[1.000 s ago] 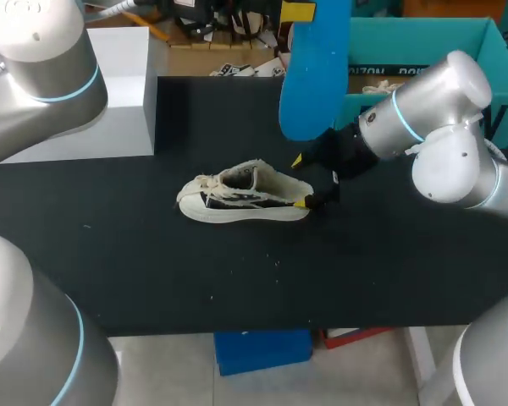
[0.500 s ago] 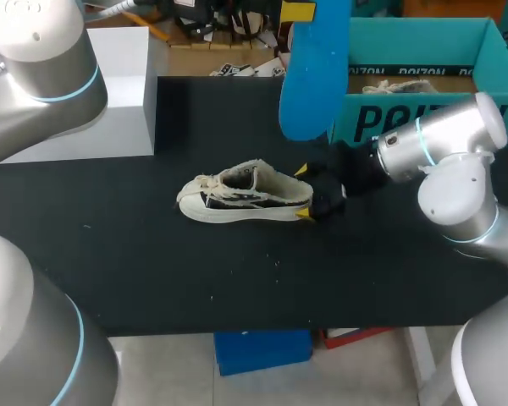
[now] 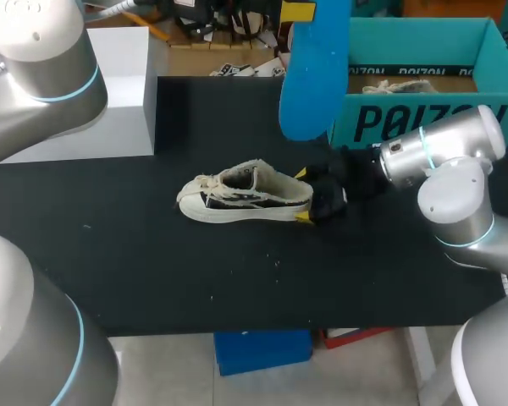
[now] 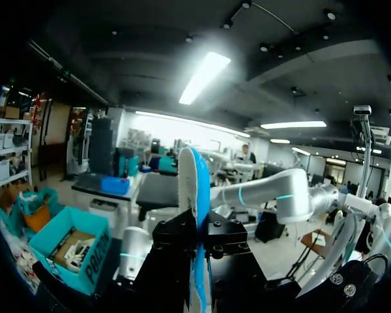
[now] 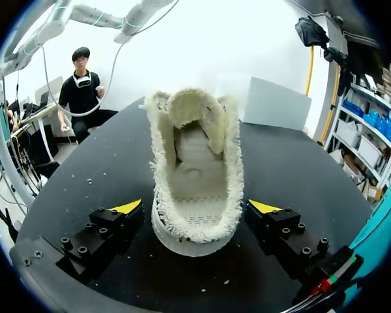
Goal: Take the shoe out of the shoebox, open the shoe tongue, remove and reinsert the insole, then place the shoe into the shoebox
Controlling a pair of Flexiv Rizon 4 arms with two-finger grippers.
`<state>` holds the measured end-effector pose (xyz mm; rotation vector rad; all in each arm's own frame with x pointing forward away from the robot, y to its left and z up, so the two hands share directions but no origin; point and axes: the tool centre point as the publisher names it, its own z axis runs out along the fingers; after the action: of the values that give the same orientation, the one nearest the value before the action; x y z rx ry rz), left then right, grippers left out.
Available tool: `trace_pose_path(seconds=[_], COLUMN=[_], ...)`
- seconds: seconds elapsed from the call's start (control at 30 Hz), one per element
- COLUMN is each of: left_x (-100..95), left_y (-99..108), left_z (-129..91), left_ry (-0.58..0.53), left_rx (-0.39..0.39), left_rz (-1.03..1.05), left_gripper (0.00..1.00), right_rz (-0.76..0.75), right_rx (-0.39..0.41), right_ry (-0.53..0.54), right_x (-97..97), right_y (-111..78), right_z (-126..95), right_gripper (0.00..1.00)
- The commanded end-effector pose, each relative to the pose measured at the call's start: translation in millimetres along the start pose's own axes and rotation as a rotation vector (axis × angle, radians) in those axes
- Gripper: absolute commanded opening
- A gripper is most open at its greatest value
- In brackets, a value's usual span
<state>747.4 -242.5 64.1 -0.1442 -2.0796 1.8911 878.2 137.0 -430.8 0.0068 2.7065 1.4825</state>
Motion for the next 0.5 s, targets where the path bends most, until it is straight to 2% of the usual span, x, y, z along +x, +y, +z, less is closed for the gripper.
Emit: trace_pose_path(seconds=[0.03,0.1,0.17,0.23,0.27,0.5], left_x=[-0.7,-0.7,-0.7,-0.7,-0.7,-0.7], left_y=[0,0,0,0,0,0], left_z=[1,1,1,1,1,1], left_ry=[-0.002,-0.002,-0.002,-0.002,-0.002,-0.002], left_rx=[0.001,0.001,0.001,0.001,0.001,0.001], left_rz=[0.002,0.002,0.002,0.002,0.002,0.002], left_gripper=[0.00,0.00,0.00,0.00,0.00,0.00], right_rz=[-0.008,-0.016,-0.021,-0.031,-0.029,-0.067], right_rx=[0.025,0.070,0.174,0.212,0.256,0.465], right_ry=[0.046,0.073,0.113,0.118,0.129,0.136], right_x=[-6.4,-9.4,-12.9,-16.9,-18.7,-28.6], right_y=[1.6,8.2,16.3,25.5,29.3,48.1], right_z=[-3,-13,-24,-35,-39,-54], right_gripper=[1.00,1.00,1.00,1.00,1.00,1.00])
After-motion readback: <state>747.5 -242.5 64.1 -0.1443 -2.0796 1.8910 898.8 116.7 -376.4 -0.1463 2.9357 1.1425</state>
